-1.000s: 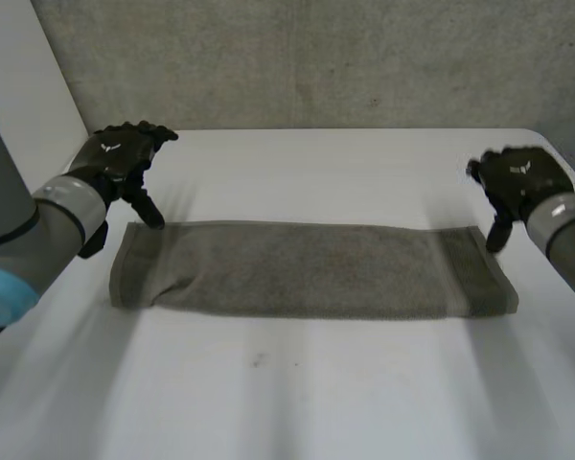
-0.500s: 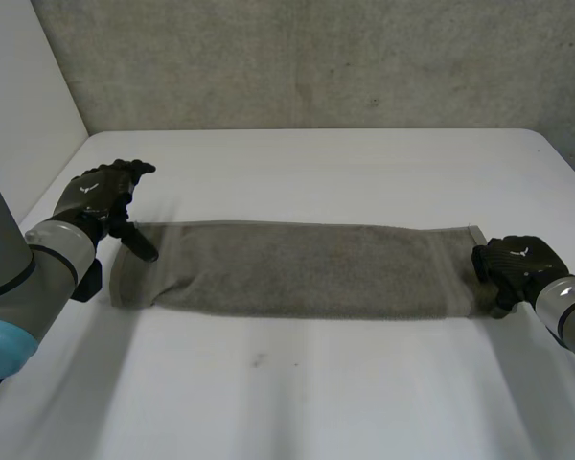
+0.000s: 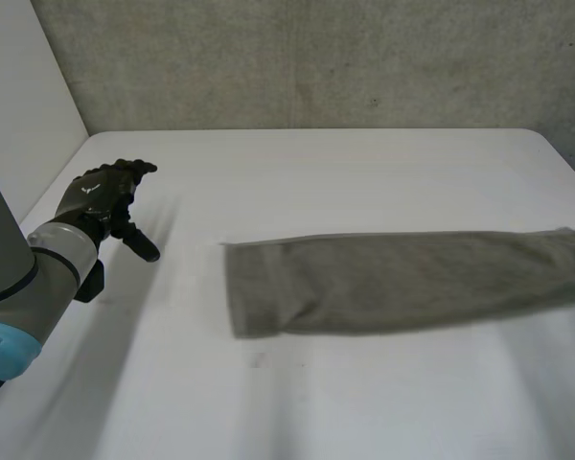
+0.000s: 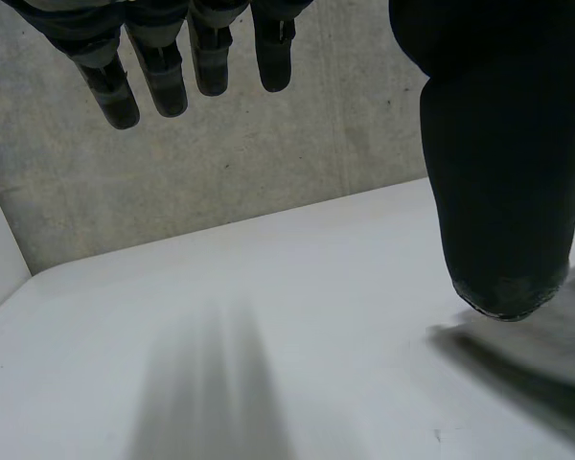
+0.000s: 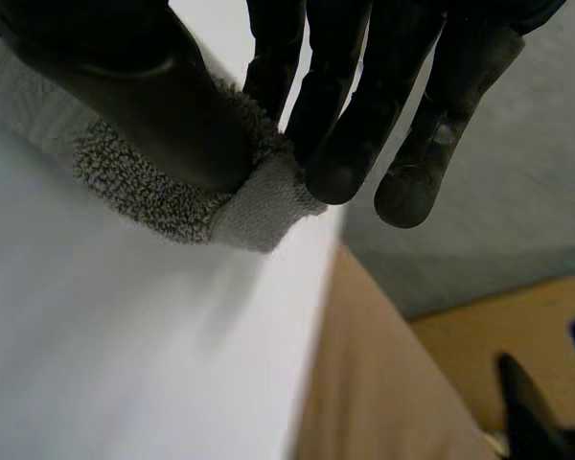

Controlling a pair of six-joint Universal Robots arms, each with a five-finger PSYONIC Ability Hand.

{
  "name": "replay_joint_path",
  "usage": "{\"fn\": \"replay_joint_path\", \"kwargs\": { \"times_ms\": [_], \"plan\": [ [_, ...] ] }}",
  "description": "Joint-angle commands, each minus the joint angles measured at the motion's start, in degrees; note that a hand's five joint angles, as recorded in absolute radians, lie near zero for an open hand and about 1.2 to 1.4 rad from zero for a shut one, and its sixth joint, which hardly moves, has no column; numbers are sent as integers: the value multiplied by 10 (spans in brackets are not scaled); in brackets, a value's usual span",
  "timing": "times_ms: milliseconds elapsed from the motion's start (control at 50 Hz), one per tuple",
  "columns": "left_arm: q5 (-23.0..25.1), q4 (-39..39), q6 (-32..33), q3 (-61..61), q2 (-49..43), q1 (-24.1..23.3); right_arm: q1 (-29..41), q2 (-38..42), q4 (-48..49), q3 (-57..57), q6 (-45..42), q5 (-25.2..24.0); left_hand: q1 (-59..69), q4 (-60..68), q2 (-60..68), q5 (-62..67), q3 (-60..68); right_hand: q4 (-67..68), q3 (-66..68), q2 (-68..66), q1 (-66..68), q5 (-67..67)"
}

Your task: Fold the towel.

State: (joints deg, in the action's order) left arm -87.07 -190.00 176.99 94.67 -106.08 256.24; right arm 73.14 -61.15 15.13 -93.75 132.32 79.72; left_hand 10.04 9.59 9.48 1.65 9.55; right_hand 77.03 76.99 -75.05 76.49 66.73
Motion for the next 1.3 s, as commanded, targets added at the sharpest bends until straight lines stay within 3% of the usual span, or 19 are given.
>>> {"fn": "replay_joint_path", "kwargs": {
  "times_ms": [20, 100, 200, 240, 360, 400, 420, 460, 520, 560, 680, 760, 780, 800, 840, 960, 1000, 1140, 1300],
  "plan": [
    [1, 0, 0, -1, 0, 1, -13, -10, 5, 32, 21, 4, 0, 4, 5, -16, 4, 30, 30, -50, 35, 33],
    [1, 0, 0, -1, 0, 2, -5, -23, 4, 39, 29, 5, 0, 4, 5, -16, 4, 30, 30, -50, 35, 33],
    [0, 1, 0, 0, 1, 1, 95, -67, 5, 54, 44, 4, 0, 4, 5, -16, 4, 30, 30, -50, 35, 33],
    [0, 1, 0, 0, 1, 0, 165, -86, 5, 63, 61, 2, 0, 4, 5, -16, 4, 30, 30, -50, 35, 33],
    [1, 0, 0, 4, 4, 0, 288, -85, 11, 63, 77, -1, 0, 4, 5, -16, 4, 30, 30, -50, 35, 33],
    [1, -1, 0, 5, 5, 0, 386, -72, 22, 59, 73, -1, 0, 4, 5, -16, 4, 30, 30, -50, 35, 33],
    [1, -3, 0, 6, 6, 0, 387, -71, 22, 59, 73, -1, 0, 4, 5, -16, 4, 30, 30, -50, 35, 33],
    [1, -3, 0, 6, 7, 0, 466, -40, 38, 53, 72, -2, 0, 4, 5, -16, 4, 30, 30, -50, 35, 33],
    [1, -3, 1, 7, 9, 0, 500, -21, 46, 53, 73, -2, 0, 4, 5, -16, 4, 30, 30, -50, 35, 33],
    [1, -3, 1, 7, 9, -1, 561, 24, 53, 59, 68, -3, 0, 4, 5, -16, 4, 30, 30, -50, 35, 33],
    [0, -3, 0, 8, 9, -5, 622, 75, 53, 61, 69, -4, 0, 4, 5, -16, 4, 30, 30, -50, 35, 33],
    [1, -4, 1, 11, 9, -6, 627, 74, 53, 59, 69, -4, 0, 4, 5, -16, 4, 30, 30, -50, 35, 33],
    [1, -5, 1, 11, 9, -6, 626, 67, 53, 56, 70, -2, 0, 4, 5, -16, 4, -165, -164, 145, -159, -162],
    [1, -5, 1, 11, 9, -6, 626, 67, 53, 56, 70, -2, 0, 4, 5, -16, 4, -166, -166, 147, -161, -164],
    [1, -7, 2, 11, 9, -6, 621, 44, 50, 52, 72, 9, 0, 4, 5, -16, 4, -670, -670, 650, -665, -667],
    [1, -8, 2, 13, 9, -6, 599, -13, 40, 32, 91, 12, 0, 4, 5, -16, 4, -670, -670, 650, -665, -667],
    [1, -8, 3, 13, 9, -7, 543, -52, 39, 0, 123, 12, 0, 4, 5, -16, 4, -670, -670, 650, -665, -667],
    [2, -7, 8, 18, 11, -21, 447, -138, 38, -63, 229, 4, 0, 5, 6, -16, 5, -670, -670, 650, -665, -667],
    [5, -8, 11, 14, 4, -101, 326, -165, 33, -141, 300, -32, 7, 11, 12, -9, 12, -670, -670, 650, -665, -667]
  ]
}}
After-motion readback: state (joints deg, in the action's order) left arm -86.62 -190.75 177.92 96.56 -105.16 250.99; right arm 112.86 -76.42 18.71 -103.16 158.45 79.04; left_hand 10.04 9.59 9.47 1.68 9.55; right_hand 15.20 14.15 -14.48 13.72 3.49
